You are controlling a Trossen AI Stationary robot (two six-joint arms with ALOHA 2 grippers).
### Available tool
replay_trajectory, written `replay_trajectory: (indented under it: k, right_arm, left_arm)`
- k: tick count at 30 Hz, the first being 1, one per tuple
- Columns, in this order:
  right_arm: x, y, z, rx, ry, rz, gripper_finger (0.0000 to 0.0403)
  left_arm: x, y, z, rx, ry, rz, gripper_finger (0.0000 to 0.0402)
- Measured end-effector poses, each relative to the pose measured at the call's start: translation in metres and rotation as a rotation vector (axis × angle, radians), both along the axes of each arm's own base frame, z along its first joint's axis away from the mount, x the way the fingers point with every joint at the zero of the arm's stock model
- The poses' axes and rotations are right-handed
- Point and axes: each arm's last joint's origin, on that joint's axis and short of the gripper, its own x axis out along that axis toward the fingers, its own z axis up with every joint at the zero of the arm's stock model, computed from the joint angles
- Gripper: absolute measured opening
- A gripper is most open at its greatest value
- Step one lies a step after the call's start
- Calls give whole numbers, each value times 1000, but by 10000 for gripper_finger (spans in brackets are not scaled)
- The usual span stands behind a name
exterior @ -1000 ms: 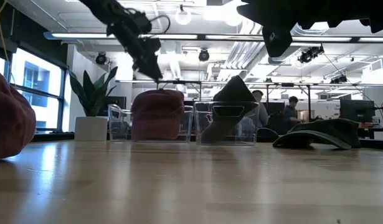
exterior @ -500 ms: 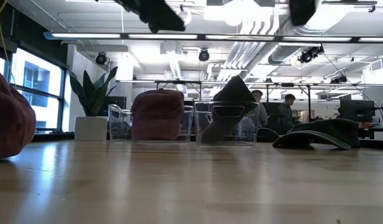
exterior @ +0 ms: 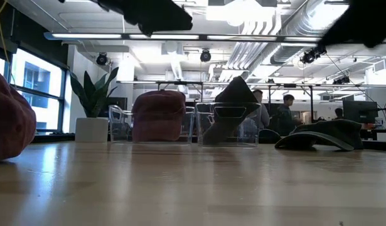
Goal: Pick & Place hat
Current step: Put the black cap into the right transparent bin
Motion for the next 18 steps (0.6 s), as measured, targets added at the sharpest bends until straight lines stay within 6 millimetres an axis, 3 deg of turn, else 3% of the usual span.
replay_trajectory:
  k: [4, 8, 14, 18]
  right_arm:
    - [-6, -34, -18, 89, 299, -155, 99]
    - [-8, -66, -32, 30, 517, -240, 146]
    - [-10, -109, -66, -213, 595, -250, 229]
    - [-8, -129, -87, -315, 566, -222, 239]
  left_arm:
    - [8, 2, -15, -63, 46, 39, 114]
    - [11, 9, -20, -101, 63, 69, 114]
    - [11, 17, -25, -108, 116, 64, 114]
    - [10, 18, -27, -97, 139, 76, 114]
